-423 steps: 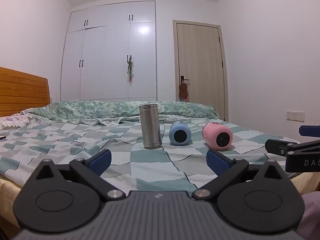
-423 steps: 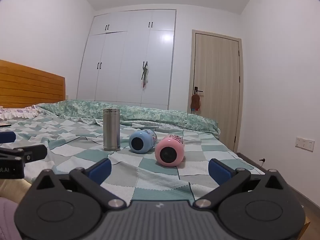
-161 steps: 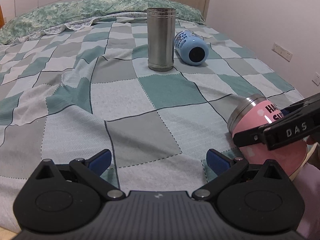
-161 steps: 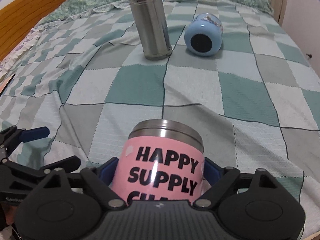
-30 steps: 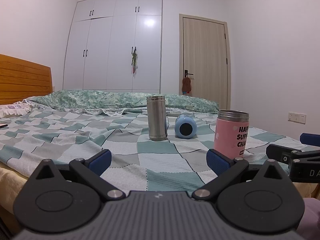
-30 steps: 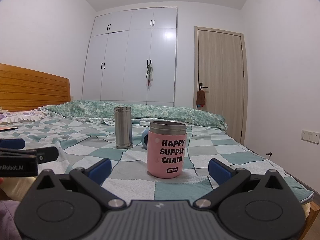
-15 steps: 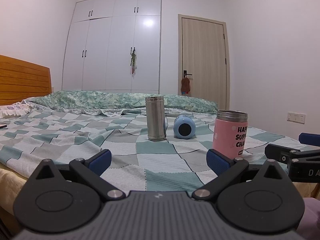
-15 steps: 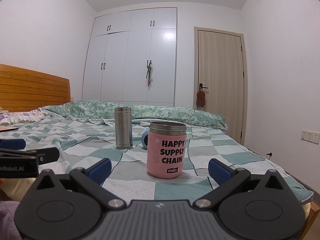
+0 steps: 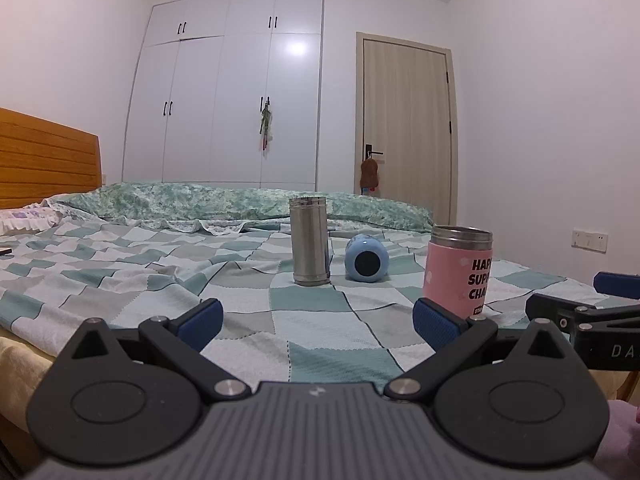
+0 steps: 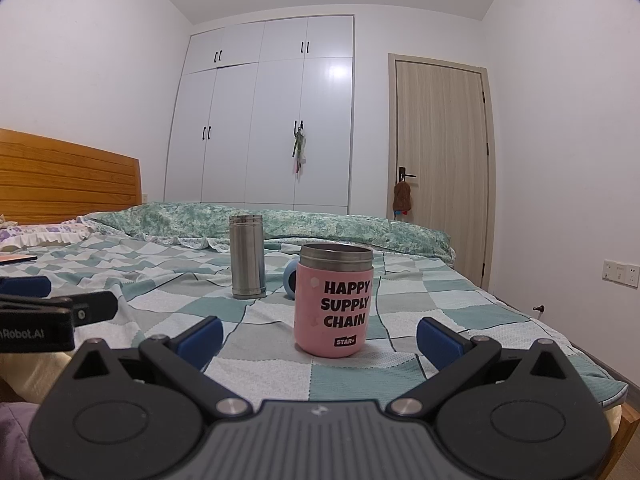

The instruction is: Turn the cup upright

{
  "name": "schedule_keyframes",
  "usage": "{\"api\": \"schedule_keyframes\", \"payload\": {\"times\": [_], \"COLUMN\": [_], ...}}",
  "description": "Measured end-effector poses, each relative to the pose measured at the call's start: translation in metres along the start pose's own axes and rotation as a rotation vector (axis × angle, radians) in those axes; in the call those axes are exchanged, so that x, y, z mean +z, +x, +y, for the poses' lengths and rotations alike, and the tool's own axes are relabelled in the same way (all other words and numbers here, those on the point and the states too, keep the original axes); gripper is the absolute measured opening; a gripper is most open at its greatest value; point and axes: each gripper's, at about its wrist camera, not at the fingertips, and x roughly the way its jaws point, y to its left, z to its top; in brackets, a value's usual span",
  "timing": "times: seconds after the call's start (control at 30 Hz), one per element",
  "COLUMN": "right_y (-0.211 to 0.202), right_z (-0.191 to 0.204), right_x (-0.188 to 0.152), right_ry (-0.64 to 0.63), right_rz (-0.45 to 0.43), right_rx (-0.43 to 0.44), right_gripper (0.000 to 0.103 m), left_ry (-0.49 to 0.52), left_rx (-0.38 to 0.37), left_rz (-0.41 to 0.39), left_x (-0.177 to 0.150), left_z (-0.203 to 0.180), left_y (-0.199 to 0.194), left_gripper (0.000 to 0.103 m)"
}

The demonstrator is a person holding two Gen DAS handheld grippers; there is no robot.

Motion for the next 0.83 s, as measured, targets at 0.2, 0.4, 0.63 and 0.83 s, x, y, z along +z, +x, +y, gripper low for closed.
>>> {"api": "schedule_keyframes", "payload": {"times": [0.2, 0.4, 0.63, 0.83], "right_y": [-0.0007, -0.0003, -0.0010, -0.0011], "right_z": [0.0004, 0.0001, 0.0006, 0.0007], "right_x": [-0.0002, -0.0004, -0.0007, -0.0008], "right_ry": [0.000, -0.001, -0.002, -0.002], "right_rz": [-0.001, -0.003, -0.002, -0.002], "right_rx": [-0.001, -0.001, -0.001, -0.001], "right_gripper": [0.103, 0.103, 0.103, 0.103], "left_ry": [0.002, 0.002, 0.001, -0.003], "left_rx": [-0.003, 0.001, -0.002, -0.005], "left_rz": [-0.002, -0.005, -0.010, -0.011], "left_x": [0.0011, 0.0011, 0.0000, -0.0007], "left_z": [0.0001, -0.0009, 0.0001, 0.0013], "left_y": [-0.0018, -0.0010, -0.0008, -0.0022], "left_gripper": [0.103, 0.103, 0.103, 0.103]}}
